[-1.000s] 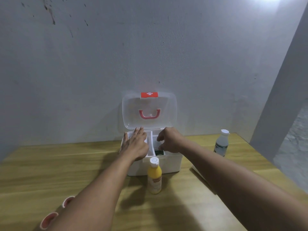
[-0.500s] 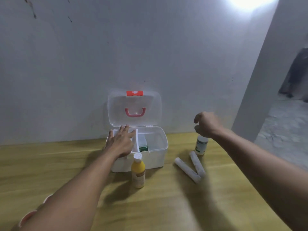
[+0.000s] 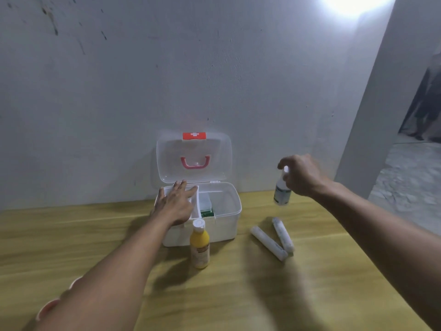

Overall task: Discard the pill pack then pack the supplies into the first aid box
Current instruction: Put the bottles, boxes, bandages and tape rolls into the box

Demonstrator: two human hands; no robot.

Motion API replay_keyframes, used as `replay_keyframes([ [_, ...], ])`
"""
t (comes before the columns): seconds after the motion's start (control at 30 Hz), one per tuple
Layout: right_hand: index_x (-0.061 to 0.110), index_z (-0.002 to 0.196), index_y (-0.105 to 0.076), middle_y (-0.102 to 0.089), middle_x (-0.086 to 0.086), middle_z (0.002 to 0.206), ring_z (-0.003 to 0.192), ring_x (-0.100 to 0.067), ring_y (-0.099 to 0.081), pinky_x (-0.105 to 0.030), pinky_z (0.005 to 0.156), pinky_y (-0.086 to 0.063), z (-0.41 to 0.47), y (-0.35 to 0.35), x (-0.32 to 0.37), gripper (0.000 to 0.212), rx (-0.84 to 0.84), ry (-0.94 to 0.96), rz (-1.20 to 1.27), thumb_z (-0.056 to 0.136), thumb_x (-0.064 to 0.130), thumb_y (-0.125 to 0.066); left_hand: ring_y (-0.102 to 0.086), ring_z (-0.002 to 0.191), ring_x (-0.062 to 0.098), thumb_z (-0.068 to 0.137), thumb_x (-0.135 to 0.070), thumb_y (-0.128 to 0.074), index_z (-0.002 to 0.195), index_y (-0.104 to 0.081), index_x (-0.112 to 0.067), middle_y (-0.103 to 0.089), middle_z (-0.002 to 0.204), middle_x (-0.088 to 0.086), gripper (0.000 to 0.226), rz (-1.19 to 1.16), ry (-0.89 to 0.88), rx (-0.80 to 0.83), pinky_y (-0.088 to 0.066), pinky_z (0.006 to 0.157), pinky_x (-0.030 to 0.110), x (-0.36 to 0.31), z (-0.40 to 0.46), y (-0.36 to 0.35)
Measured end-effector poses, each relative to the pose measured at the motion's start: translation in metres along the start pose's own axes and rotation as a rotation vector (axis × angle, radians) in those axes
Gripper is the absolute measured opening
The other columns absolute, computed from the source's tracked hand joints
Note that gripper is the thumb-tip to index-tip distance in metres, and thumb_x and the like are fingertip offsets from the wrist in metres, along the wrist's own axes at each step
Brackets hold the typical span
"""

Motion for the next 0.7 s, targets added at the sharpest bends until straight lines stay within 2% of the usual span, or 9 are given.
replay_keyframes([
  [0.07, 0.012, 0.114, -0.065, -0.07, -0.019, 0.106, 0.097, -0.036, -0.064, -0.043, 0.081, -0.054, 0.004, 0.018, 0.025, 0.036, -0.03, 0.048, 0.058, 0.079, 0.003, -0.068, 0.002, 0.149, 0.019, 0.092, -0.015, -0.029, 0.15, -0.018, -0.033, -0.003, 0.162, 0.002, 0.061, -0.003, 0.002, 0.002, 0.005, 0.118, 0.051, 0.0, 0.001, 0.0],
  [0.17, 0.01, 0.109, -0.065, -0.071, -0.017, 0.101, 0.091, -0.034, -0.063, -0.037, 0.073, -0.05, 0.003, 0.033, 0.067, 0.033, -0.073, 0.127, 0.143, 0.077, 0.008, -0.072, 0.002, 0.149, 0.018, 0.092, -0.016, -0.029, 0.15, -0.018, -0.033, -0.003, 0.162, 0.002, 0.061, -0.007, 0.006, 0.006, 0.005, 0.118, 0.051, 0.0, 0.001, 0.0],
  [0.33, 0.007, 0.103, -0.068, -0.072, -0.016, 0.099, 0.089, -0.031, -0.065, -0.036, 0.074, -0.053, -0.007, 0.01, 0.126, 0.03, -0.003, 0.217, 0.283, 0.074, 0.007, -0.076, 0.002, 0.149, 0.017, 0.085, -0.011, -0.028, 0.15, -0.02, -0.032, -0.004, 0.162, 0.001, 0.068, -0.051, 0.022, -0.003, 0.007, 0.118, 0.049, 0.0, -0.001, 0.002],
  [0.5, 0.007, 0.104, -0.066, -0.07, -0.011, 0.1, 0.076, -0.015, -0.057, -0.015, 0.061, -0.04, -0.018, -0.045, 0.155, 0.028, 0.149, 0.266, 0.307, 0.078, 0.006, -0.073, 0.003, 0.149, 0.018, 0.082, -0.007, -0.035, 0.149, -0.022, -0.031, -0.005, 0.162, 0.001, 0.072, -0.079, 0.027, -0.025, 0.008, 0.118, 0.049, 0.001, -0.001, 0.003],
  [0.57, 0.007, 0.106, -0.065, -0.07, -0.01, 0.1, 0.074, -0.012, -0.056, -0.01, 0.06, -0.039, -0.021, -0.062, 0.159, 0.028, 0.207, 0.261, 0.325, 0.079, 0.006, -0.072, 0.002, 0.149, 0.018, 0.084, -0.009, -0.035, 0.15, -0.022, -0.03, -0.005, 0.162, 0.001, 0.07, -0.076, 0.023, -0.029, 0.008, 0.118, 0.049, 0.0, -0.001, 0.003],
  [0.7, 0.007, 0.106, -0.066, -0.07, -0.011, 0.101, 0.078, -0.017, -0.064, -0.021, 0.071, -0.052, -0.024, -0.08, 0.161, 0.03, 0.257, 0.248, 0.34, 0.078, 0.007, -0.074, 0.003, 0.149, 0.018, 0.089, -0.013, -0.034, 0.149, -0.022, -0.031, -0.004, 0.162, 0.001, 0.064, -0.066, 0.021, -0.031, 0.008, 0.117, 0.048, -0.001, -0.002, 0.004],
])
Point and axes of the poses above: each hand's wrist, its own z-axis towards the middle knuckle, its own y-axis out of the back of the hand, x = y × z, the point moved 10 cm from there along z, towards the middle knuckle
